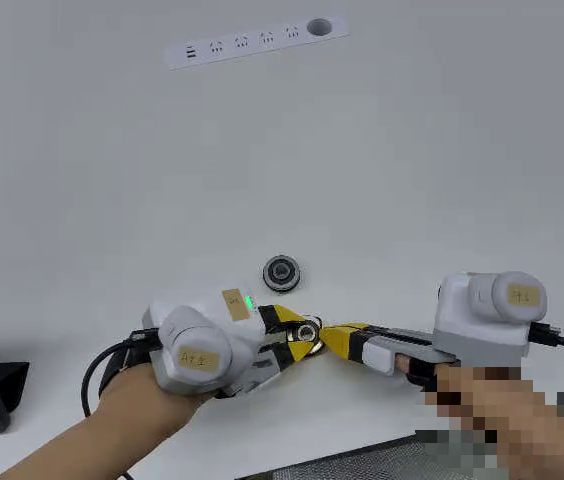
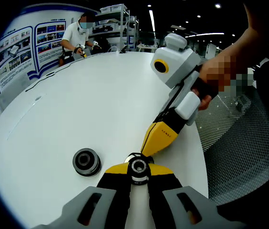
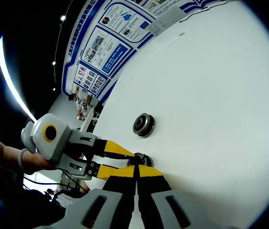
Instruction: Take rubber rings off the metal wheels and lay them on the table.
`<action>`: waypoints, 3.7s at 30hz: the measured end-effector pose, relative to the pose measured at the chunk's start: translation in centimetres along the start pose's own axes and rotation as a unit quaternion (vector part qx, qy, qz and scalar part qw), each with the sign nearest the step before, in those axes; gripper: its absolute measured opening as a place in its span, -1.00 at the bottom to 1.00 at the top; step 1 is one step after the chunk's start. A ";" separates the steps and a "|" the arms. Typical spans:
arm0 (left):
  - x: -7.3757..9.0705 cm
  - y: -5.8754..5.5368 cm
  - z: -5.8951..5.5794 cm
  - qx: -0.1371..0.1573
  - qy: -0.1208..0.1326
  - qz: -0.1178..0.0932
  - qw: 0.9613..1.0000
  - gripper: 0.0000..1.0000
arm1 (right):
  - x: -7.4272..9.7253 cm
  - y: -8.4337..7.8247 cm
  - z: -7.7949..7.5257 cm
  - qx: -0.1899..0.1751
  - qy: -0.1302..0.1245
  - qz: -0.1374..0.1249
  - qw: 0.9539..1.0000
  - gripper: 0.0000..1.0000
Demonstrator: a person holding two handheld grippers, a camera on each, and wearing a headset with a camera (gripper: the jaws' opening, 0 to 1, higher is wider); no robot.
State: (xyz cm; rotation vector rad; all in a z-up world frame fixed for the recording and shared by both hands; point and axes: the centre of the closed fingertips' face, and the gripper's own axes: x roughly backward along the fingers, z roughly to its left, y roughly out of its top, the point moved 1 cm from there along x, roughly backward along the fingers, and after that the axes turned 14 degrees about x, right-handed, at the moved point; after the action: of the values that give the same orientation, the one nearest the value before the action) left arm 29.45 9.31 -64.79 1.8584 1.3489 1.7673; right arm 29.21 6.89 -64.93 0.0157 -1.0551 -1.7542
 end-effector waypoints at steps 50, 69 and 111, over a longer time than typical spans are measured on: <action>1.1 0.0 -0.8 -0.012 -0.007 -0.032 0.999 -0.45 | -0.1 0.3 0.0 -0.012 0.003 -0.002 1.000 -0.96; 1.8 -0.9 0.8 0.013 0.029 -0.041 0.999 0.11 | 0.2 0.9 1.2 -0.007 0.018 -0.008 1.000 -0.96; 3.2 -1.6 2.1 0.058 0.064 -0.060 0.994 0.45 | 5.0 2.5 -5.9 -0.041 -0.095 -0.045 0.994 -0.96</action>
State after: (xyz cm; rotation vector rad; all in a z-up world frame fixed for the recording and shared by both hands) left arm 30.10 13.38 -64.39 1.7059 1.6064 1.8095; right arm 31.59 -0.91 -64.69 -0.1595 -1.1325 -1.9072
